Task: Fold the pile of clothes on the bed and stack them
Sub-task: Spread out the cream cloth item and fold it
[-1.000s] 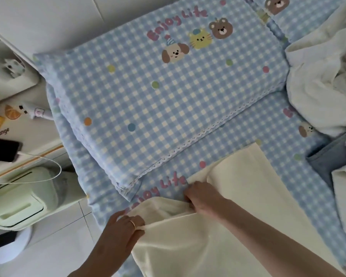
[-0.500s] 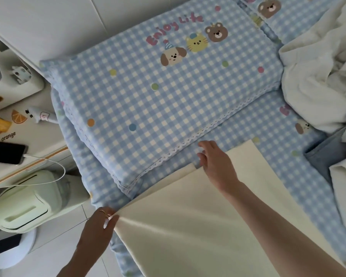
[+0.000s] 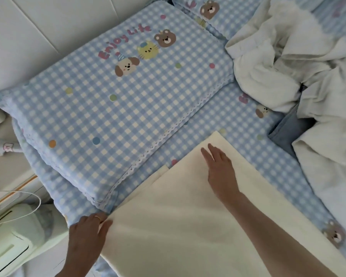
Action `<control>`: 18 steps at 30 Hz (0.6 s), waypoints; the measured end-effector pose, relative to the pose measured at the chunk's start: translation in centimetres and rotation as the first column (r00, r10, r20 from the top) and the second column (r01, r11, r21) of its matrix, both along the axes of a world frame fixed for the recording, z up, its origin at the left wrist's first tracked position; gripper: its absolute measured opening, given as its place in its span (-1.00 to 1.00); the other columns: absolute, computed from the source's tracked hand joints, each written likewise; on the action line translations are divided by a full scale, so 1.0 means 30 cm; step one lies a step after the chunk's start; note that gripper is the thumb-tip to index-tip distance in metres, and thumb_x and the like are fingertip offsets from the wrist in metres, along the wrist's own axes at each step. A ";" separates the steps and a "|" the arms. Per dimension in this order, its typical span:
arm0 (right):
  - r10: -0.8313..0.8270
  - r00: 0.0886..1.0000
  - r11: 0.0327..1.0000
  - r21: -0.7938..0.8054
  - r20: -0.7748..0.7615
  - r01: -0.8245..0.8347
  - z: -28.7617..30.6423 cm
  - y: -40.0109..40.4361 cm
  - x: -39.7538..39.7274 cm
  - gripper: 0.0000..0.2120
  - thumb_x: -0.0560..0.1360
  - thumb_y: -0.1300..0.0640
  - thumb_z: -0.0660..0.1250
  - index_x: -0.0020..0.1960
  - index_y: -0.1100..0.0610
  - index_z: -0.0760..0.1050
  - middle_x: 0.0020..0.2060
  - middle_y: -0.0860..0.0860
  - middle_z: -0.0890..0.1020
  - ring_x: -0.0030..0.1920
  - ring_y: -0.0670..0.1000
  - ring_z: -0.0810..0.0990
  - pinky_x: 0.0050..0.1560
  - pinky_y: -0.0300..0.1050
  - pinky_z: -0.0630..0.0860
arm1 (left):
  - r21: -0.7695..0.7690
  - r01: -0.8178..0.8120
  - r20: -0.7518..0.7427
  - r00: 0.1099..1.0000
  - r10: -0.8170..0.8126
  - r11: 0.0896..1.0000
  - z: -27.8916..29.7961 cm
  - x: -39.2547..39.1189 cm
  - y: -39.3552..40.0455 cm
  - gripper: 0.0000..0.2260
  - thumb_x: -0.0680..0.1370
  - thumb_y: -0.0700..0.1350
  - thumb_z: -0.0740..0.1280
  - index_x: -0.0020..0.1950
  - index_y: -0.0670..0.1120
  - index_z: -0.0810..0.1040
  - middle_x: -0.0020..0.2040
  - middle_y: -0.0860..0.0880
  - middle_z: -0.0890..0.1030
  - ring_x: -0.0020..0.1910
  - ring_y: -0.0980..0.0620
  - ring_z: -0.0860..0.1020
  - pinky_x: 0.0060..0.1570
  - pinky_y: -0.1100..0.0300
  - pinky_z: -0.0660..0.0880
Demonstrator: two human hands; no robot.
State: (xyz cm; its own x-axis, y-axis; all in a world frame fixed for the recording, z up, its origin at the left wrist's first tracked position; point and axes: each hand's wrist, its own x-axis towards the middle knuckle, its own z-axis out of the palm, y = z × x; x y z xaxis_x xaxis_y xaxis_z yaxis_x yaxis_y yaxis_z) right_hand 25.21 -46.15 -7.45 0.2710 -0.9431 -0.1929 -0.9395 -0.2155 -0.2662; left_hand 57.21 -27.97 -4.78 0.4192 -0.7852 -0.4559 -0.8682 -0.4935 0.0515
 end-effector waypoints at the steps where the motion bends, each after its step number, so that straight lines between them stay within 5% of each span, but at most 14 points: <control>1: 0.076 0.996 0.997 -0.004 -0.051 -0.076 -0.005 -0.067 0.006 -0.39 0.50 0.39 0.12 0.50 0.08 0.16 0.50 0.06 0.21 0.49 0.11 0.16 0.43 0.00 0.15 | -0.011 0.002 -0.011 1.000 -0.002 1.000 -0.003 0.008 -0.003 -0.83 0.48 -0.06 0.40 0.04 -0.04 0.65 -0.11 -0.06 0.68 -0.01 -0.14 0.58 -0.01 0.02 0.41; 5: 0.339 0.915 0.940 0.102 -0.220 -0.324 -0.022 -0.242 0.027 -0.65 0.55 0.19 0.18 0.32 0.03 0.37 0.27 0.01 0.45 0.39 0.08 0.28 0.46 0.04 -0.04 | 0.018 -0.014 0.005 1.000 0.014 1.000 0.002 0.034 0.003 -0.82 0.47 -0.02 0.41 0.03 -0.02 0.68 -0.18 -0.12 0.68 -0.05 -0.12 0.62 -0.05 0.06 0.47; 9: 0.206 0.953 0.975 -0.040 -0.224 -0.220 -0.010 -0.327 0.036 -0.87 0.52 0.14 0.28 0.06 0.06 0.52 -0.03 -0.01 0.57 0.14 0.08 0.45 0.33 -0.02 0.09 | -0.098 -0.111 -0.075 0.992 0.104 0.989 -0.004 0.033 -0.004 -0.93 0.47 -0.07 0.41 -0.11 -0.04 0.67 -0.23 -0.13 0.68 -0.10 -0.17 0.63 -0.12 0.04 0.48; 14: -0.025 0.995 0.987 -0.163 -0.095 0.009 -0.017 -0.234 0.077 -0.63 0.58 0.19 0.19 0.38 0.14 0.34 0.35 0.12 0.41 0.40 0.13 0.29 0.41 0.04 0.16 | -0.052 -0.056 0.043 0.997 0.058 0.997 -0.039 0.014 -0.039 -0.85 0.56 -0.02 0.26 -0.10 -0.02 0.58 -0.03 -0.11 0.64 0.01 -0.18 0.56 0.02 0.00 0.44; 16: -0.092 0.994 0.967 -0.233 0.059 0.103 -0.017 -0.030 0.089 -0.55 0.60 0.12 0.16 0.46 0.17 0.24 0.45 0.14 0.29 0.47 0.14 0.21 0.45 0.11 0.15 | -0.288 0.040 0.108 0.994 -0.009 0.957 -0.062 -0.026 0.006 -0.71 0.56 -0.04 0.19 0.02 -0.22 0.60 0.02 -0.27 0.61 0.02 -0.33 0.55 0.06 -0.13 0.41; 18: -0.009 0.990 0.981 -0.193 0.143 0.037 -0.039 0.258 0.099 -0.51 0.61 0.04 0.09 0.51 0.12 0.16 0.50 0.10 0.20 0.51 0.10 0.12 0.47 0.13 0.09 | -0.421 0.345 0.083 0.936 -0.343 0.839 -0.080 -0.125 0.063 -0.63 0.61 -0.03 0.02 0.26 -0.19 0.46 0.25 -0.26 0.51 0.27 -0.27 0.42 0.29 -0.02 0.27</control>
State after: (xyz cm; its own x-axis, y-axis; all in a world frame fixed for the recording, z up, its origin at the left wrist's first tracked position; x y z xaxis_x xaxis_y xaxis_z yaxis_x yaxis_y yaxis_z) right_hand 28.19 -38.40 -8.62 0.2600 -0.9650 0.0331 -0.9011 -0.2549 -0.3509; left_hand 53.47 -26.07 -7.18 0.0876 -0.9950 -0.0470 -0.9786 -0.0948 0.1824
